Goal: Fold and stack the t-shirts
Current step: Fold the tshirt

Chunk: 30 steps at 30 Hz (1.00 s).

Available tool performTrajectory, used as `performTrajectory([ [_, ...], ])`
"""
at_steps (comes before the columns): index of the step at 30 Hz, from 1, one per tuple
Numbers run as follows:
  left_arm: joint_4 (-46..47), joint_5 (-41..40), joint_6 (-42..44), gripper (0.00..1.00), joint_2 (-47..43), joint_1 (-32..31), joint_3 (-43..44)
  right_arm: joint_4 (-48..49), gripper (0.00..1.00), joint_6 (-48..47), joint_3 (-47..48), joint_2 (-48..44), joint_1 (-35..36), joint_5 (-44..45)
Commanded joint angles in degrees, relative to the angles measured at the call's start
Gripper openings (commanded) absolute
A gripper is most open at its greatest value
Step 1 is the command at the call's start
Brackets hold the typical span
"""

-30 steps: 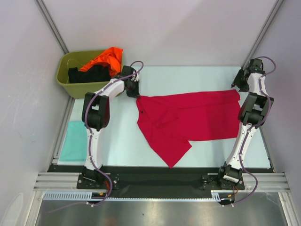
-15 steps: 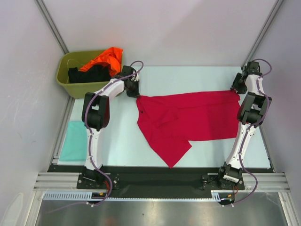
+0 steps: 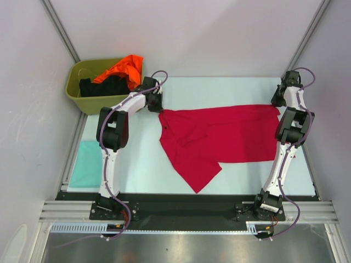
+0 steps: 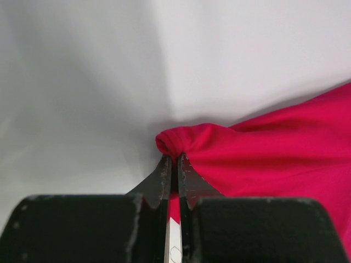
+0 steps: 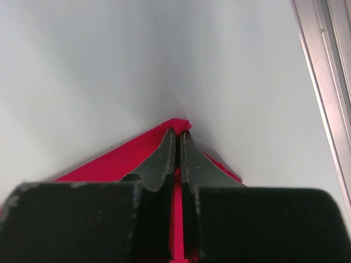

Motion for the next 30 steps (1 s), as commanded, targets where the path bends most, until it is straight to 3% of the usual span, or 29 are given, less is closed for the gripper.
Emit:
performTrajectory([
  [1, 4.2, -5.2, -0.3, 0.00, -0.3, 0.6, 1.5, 2.2, 0.00, 0.9, 1.7, 3.2, -0.6, 7.7],
  [6, 5.3, -7.0, 0.3, 0.00, -0.1, 0.5, 3.0, 0.8, 0.01, 1.3, 3.3, 3.4, -0.2, 4.6],
  [7, 4.9, -7.4, 0.5, 0.02, 0.0, 0.5, 3.6, 0.1, 0.11, 1.6, 4.0, 3.3, -0.1, 4.3],
  [9, 4.3, -7.3, 1.0, 0.20, -0.5, 0.3, 4.5, -2.4, 0.25, 2.1, 5.4, 2.5, 0.6, 4.3],
  [10, 4.3, -7.9, 1.1, 0.26, -1.1, 0.1, 4.4, -3.9, 0.39, 3.2, 5.6, 1.8, 0.9, 4.1],
  [12, 4.5, -8.3, 2.1, 0.41, -3.3, -0.7, 3.6, -5.2, 0.56, 3.7, 5.9, -0.8, 1.6, 4.2],
  [15, 4.1, -10.0, 3.2, 0.55, -6.5, -2.2, 2.2, -9.8, 0.69, 5.1, 7.9, -3.7, 1.9, 6.5],
  [21, 1.3, -13.5, 2.8, 0.60, -16.9, -5.3, -3.4, -16.4, 0.80, 8.1, 7.6, -11.9, 1.4, 12.0],
  [25, 1.9, -16.1, 1.1, 0.58, -31.2, -8.9, -17.3, -16.5, 0.81, 10.5, 0.0, -19.0, 2.0, 11.8],
  [30, 0.4, -17.1, -4.8, 0.56, -46.6, -17.7, -32.9, -16.2, 0.83, 13.7, -10.8, -27.5, 4.6, 9.4],
])
